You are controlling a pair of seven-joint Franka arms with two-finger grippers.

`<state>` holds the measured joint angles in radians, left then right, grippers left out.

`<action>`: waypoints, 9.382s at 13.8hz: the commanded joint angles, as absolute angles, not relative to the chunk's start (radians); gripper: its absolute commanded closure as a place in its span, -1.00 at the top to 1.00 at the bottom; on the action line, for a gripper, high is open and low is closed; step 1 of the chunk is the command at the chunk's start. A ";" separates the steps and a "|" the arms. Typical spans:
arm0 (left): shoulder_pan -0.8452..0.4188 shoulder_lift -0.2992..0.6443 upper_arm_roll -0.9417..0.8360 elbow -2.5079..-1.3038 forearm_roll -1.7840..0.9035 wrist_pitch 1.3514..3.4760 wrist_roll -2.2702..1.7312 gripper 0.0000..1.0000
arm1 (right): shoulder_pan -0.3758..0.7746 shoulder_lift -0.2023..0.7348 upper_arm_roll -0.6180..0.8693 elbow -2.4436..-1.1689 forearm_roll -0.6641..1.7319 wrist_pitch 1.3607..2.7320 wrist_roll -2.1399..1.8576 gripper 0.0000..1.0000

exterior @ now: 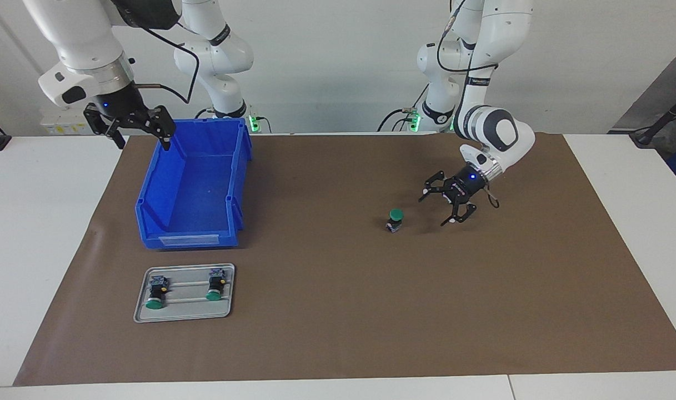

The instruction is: Place and press button with both arms

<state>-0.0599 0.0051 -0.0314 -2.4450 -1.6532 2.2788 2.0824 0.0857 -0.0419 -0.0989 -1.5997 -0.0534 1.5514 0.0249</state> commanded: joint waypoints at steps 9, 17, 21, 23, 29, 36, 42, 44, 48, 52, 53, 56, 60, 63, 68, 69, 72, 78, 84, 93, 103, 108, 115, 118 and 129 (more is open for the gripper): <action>-0.051 -0.031 -0.032 -2.174 -0.712 2.289 1.065 0.87 | 0.078 -0.057 -0.095 -1.614 -0.035 1.559 0.006 1.00; -0.055 -0.110 -0.037 -2.052 -0.256 2.140 0.487 1.00 | 0.080 -0.057 -0.095 -1.614 -0.035 1.559 0.006 1.00; -0.048 -0.127 -0.037 -2.059 -0.184 2.131 0.346 1.00 | 0.080 -0.057 -0.095 -1.614 -0.035 1.559 0.006 1.00; -0.043 -0.133 -0.037 -2.065 -0.175 2.112 0.308 1.00 | 0.078 -0.057 -0.095 -1.614 -0.035 1.559 0.006 1.00; -0.040 -0.138 -0.032 -2.016 -0.173 1.982 0.209 1.00 | 0.078 -0.057 -0.094 -1.614 -0.035 1.559 0.006 1.00; -0.129 -0.087 -0.049 -1.879 -0.038 1.896 -0.052 0.49 | 0.080 -0.057 -0.095 -1.614 -0.035 1.559 0.006 1.00; -0.345 0.011 -0.049 -1.943 -0.035 2.055 -0.371 -1.00 | 0.078 -0.057 -0.095 -1.614 -0.035 1.559 0.006 1.00; -0.399 0.047 -0.049 -2.017 -0.034 2.194 -0.380 -1.00 | 0.078 -0.057 -0.095 -1.614 -0.035 1.559 0.006 1.00; -0.448 0.126 -0.049 -2.072 -0.031 2.296 -0.380 -1.00 | 0.080 -0.057 -0.095 -1.614 -0.035 1.559 0.006 1.00; -0.454 0.135 -0.049 -2.125 -0.031 2.350 -0.361 -1.00 | 0.080 -0.057 -0.095 -1.614 -0.035 1.559 0.006 1.00; -0.454 0.144 -0.049 -2.125 -0.031 2.352 -0.351 -1.00 | 0.078 -0.057 -0.095 -1.614 -0.035 1.559 0.006 1.00; -0.450 0.141 -0.048 -2.080 -0.031 2.263 -0.348 -1.00 | 0.080 -0.057 -0.095 -1.614 -0.035 1.559 0.006 1.00; -0.404 0.066 -0.040 -2.008 -0.031 2.117 -0.342 0.28 | 0.080 -0.057 -0.095 -1.614 -0.035 1.559 0.006 1.00; -0.336 0.025 -0.032 -2.009 -0.031 2.096 -0.228 0.95 | 0.078 -0.057 -0.095 -1.614 -0.035 1.559 0.006 1.00; -0.158 -0.046 -0.031 -1.939 -0.032 1.972 -0.003 0.98 | 0.078 -0.057 -0.095 -1.614 -0.035 1.559 0.006 1.00; -0.129 -0.038 -0.031 -1.875 -0.032 1.912 0.029 0.98 | 0.080 -0.057 -0.095 -1.614 -0.035 1.559 0.008 1.00; -0.057 -0.015 -0.029 -1.717 -0.032 1.775 0.121 1.00 | 0.069 -0.057 -0.095 -1.615 -0.034 1.555 -0.006 1.00; -0.025 0.069 -0.025 -1.448 -0.006 1.522 0.152 1.00 | 0.314 -0.011 -0.087 -1.632 -0.032 1.662 0.266 1.00; -0.021 0.014 -0.020 -1.532 -0.006 1.522 0.144 1.00 | 0.641 0.231 -0.086 -1.614 0.021 1.998 0.678 1.00; -0.020 0.014 -0.020 -1.534 -0.006 1.519 0.141 1.00 | 0.864 0.483 -0.087 -1.594 -0.081 2.420 0.704 1.00; -0.020 0.014 -0.020 -1.534 -0.006 1.519 0.141 1.00 | 0.876 0.583 -0.086 -1.611 -0.158 2.556 0.540 0.76; -0.020 0.012 -0.020 -1.535 -0.006 1.519 0.141 1.00 | 0.882 0.580 -0.086 -1.582 -0.143 2.487 0.552 -1.00; -0.020 0.012 -0.020 -1.536 -0.006 1.519 0.141 1.00 | 0.764 0.415 -0.104 -1.578 -0.156 2.358 0.615 -1.00; -0.020 0.012 -0.020 -1.535 -0.006 1.519 0.141 1.00 | 0.652 0.303 -0.103 -1.580 -0.149 2.208 0.510 -1.00; -0.020 0.014 -0.020 -1.536 -0.006 1.519 0.141 1.00 | 0.148 0.023 -0.101 -1.897 -0.017 2.044 -0.156 -1.00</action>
<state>-0.0315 0.0328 -0.0134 -1.5145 -0.0206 1.5248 0.1382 0.1921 0.1141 -0.1184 -1.7318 -0.0508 1.9800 -0.1103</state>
